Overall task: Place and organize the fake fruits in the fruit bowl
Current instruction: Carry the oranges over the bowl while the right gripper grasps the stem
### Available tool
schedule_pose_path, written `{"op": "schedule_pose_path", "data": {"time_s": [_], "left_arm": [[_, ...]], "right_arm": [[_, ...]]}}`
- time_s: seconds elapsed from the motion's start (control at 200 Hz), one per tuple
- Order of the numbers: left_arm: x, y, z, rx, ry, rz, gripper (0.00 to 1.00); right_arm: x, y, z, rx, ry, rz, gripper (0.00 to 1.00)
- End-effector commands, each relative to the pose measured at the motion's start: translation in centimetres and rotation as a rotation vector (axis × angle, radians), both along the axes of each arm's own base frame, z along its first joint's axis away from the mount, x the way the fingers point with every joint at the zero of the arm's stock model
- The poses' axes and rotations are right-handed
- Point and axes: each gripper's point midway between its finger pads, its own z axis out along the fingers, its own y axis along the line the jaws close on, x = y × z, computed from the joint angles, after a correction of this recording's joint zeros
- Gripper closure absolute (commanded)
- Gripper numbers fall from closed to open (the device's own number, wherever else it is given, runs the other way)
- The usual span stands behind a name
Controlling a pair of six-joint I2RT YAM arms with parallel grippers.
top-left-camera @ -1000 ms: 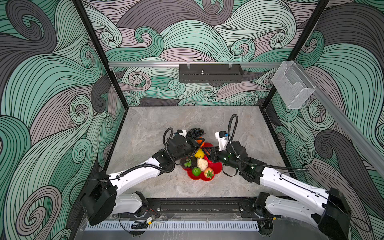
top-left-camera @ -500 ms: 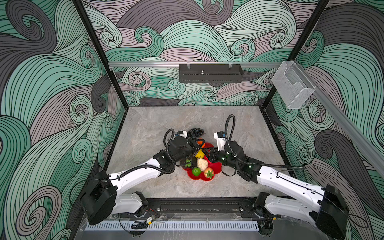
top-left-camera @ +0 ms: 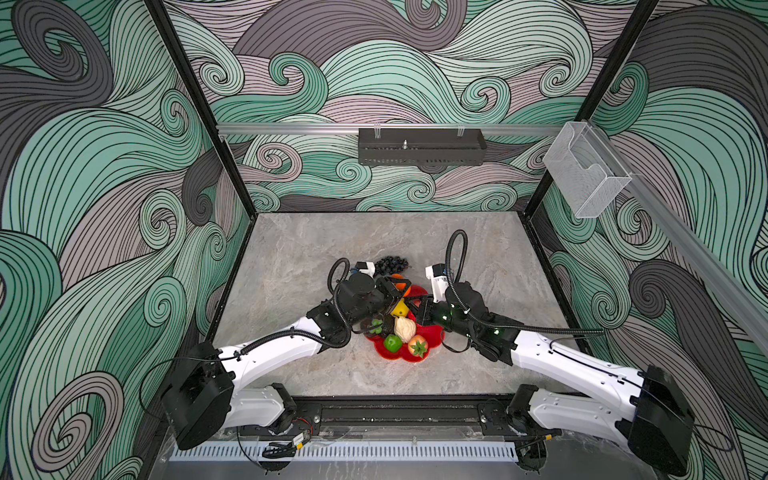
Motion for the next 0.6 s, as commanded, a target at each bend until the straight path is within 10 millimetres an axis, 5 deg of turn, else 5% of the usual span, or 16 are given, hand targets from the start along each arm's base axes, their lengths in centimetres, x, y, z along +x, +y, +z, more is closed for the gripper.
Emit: {"op": "schedule_pose_path", "data": {"time_s": [0.0, 0.365, 0.595], "left_arm": [[0.2, -0.5, 0.3, -0.015, -0.013, 0.003, 0.59], [0.2, -0.5, -0.1, -0.007, -0.008, 0.005, 0.57], [-0.1, 0.1, 0.4, 0.011, -0.038, 0.003, 0.37]], "right_arm": [[0.4, 0.1, 0.5, 0.009, -0.015, -0.008, 0.91], [0.5, -0.5, 0.9, -0.027, -0.040, -0.022, 1.00], [0.7, -2.0, 1.1, -0.144, -0.091, -0.032, 1.00]]}}
